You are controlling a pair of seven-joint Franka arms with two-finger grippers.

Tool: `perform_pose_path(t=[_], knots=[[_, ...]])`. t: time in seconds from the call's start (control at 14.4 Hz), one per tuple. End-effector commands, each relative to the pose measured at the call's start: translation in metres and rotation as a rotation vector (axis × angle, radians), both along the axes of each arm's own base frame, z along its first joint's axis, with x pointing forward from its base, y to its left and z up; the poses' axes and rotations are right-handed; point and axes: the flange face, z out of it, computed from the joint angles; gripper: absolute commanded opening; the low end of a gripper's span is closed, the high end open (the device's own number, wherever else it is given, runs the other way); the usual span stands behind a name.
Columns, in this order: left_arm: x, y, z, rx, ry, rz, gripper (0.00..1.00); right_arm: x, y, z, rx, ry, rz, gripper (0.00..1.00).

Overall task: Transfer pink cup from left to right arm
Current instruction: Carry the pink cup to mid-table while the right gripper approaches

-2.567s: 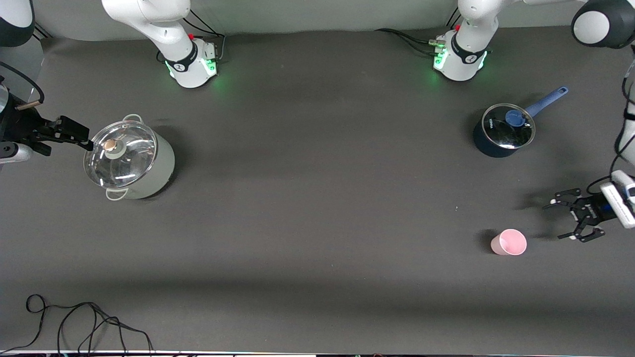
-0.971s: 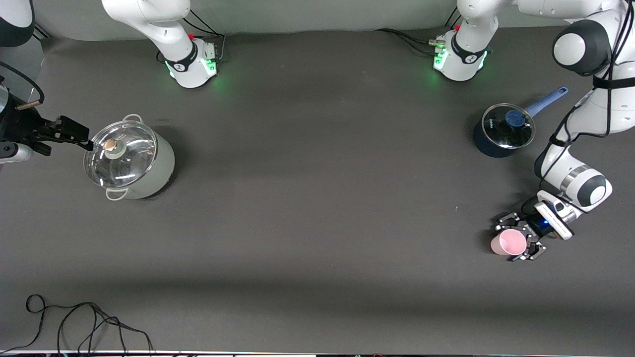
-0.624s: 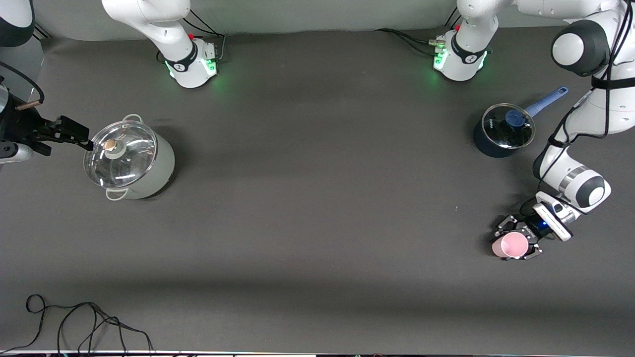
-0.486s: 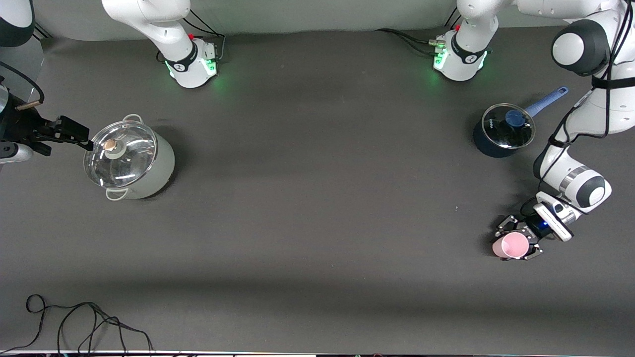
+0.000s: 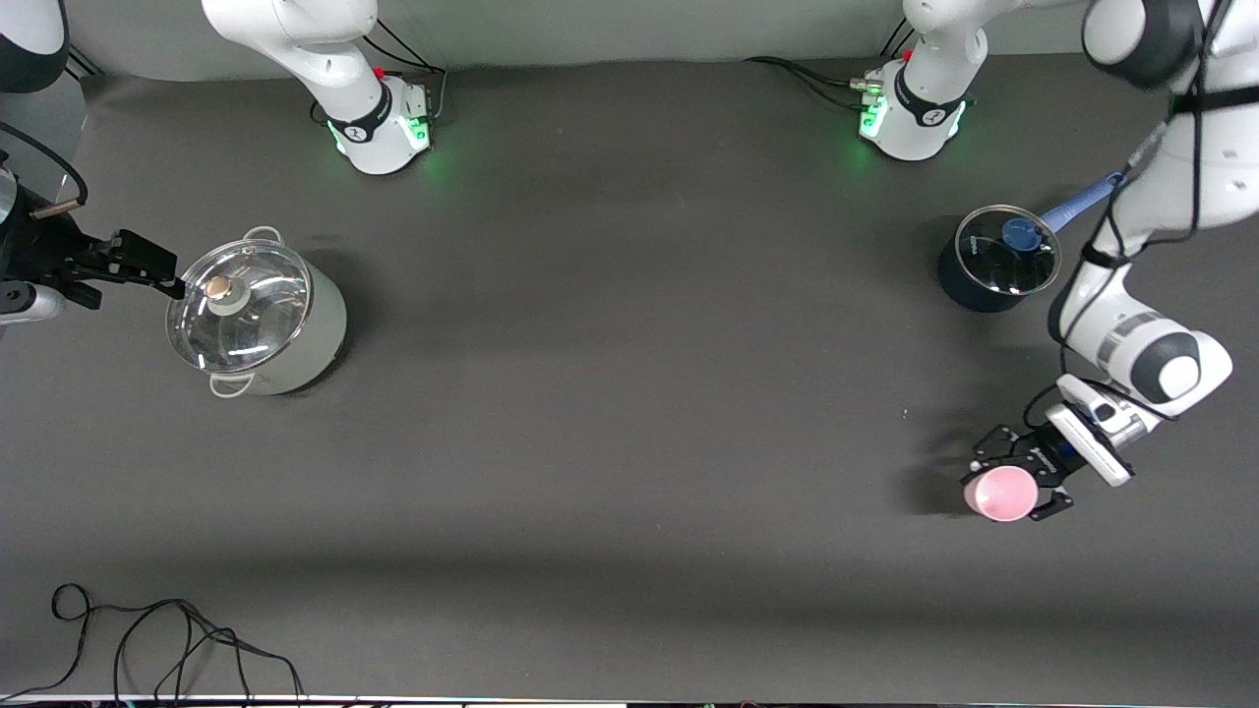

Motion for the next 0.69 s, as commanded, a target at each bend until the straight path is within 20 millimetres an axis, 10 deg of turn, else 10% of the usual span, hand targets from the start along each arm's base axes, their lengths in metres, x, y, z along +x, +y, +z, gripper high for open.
perform_pose_path(t=[0.0,0.62], knots=[[-0.036,-0.062,0.058,0.010,0.018,0.043,0.31,-0.002,0.002,0.003,0.009,-0.009,-0.007,1.00],[-0.154,-0.341,0.196,-0.047,0.086,0.105,0.35,-0.002,0.004,0.004,0.024,-0.012,-0.036,1.00]])
